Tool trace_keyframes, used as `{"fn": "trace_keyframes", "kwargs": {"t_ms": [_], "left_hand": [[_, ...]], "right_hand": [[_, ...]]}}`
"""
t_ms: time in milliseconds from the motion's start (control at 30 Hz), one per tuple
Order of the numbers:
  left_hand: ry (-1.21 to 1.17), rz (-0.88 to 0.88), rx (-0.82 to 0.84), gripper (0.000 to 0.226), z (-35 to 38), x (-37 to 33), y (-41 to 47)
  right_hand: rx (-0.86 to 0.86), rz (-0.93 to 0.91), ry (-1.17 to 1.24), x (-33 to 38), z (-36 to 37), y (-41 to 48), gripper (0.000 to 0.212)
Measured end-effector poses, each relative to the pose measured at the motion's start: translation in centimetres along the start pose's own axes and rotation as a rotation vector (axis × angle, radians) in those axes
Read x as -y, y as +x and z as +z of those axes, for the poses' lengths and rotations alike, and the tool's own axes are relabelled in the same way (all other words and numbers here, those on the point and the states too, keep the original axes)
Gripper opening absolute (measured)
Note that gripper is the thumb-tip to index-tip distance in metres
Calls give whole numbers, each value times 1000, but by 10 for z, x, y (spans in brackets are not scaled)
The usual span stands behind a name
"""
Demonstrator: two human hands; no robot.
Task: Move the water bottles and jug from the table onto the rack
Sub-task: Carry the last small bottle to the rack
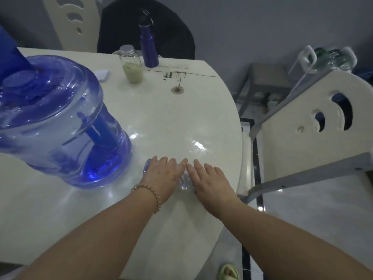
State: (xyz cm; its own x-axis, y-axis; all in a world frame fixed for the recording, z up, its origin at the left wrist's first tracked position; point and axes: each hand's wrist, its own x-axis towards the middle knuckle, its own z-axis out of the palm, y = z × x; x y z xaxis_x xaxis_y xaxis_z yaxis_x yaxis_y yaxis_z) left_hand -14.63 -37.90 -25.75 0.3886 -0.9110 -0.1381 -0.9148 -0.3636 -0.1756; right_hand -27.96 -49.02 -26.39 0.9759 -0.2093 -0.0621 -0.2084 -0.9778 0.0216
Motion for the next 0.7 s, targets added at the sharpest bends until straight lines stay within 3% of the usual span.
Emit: {"fn": "trace_keyframes", "kwargs": {"t_ms": [100,200,333,467,567,700], "left_hand": [[-11,-18,-25,65,-8,-9,-1],[-34,3,-137,67,-36,-28,5],[-31,92,-390,71,-101,-55,32],[-72,113,-636,67,-173,-96,68],[-86,119,-772,60,-230,-159,104],[-126,129,-840,58,-284,-259,161]], "right_hand": [[21,-2,5,-5,-11,-10,77],[-63,41,7,-27,-35,-26,72],[-259,90,20,-82,-90,-53,65],[-471,77,-3,-147,-140,-84,73],[-544,69,-26,-221,-175,-122,73],[-495,103,-103,-330,-203,-181,68]]}}
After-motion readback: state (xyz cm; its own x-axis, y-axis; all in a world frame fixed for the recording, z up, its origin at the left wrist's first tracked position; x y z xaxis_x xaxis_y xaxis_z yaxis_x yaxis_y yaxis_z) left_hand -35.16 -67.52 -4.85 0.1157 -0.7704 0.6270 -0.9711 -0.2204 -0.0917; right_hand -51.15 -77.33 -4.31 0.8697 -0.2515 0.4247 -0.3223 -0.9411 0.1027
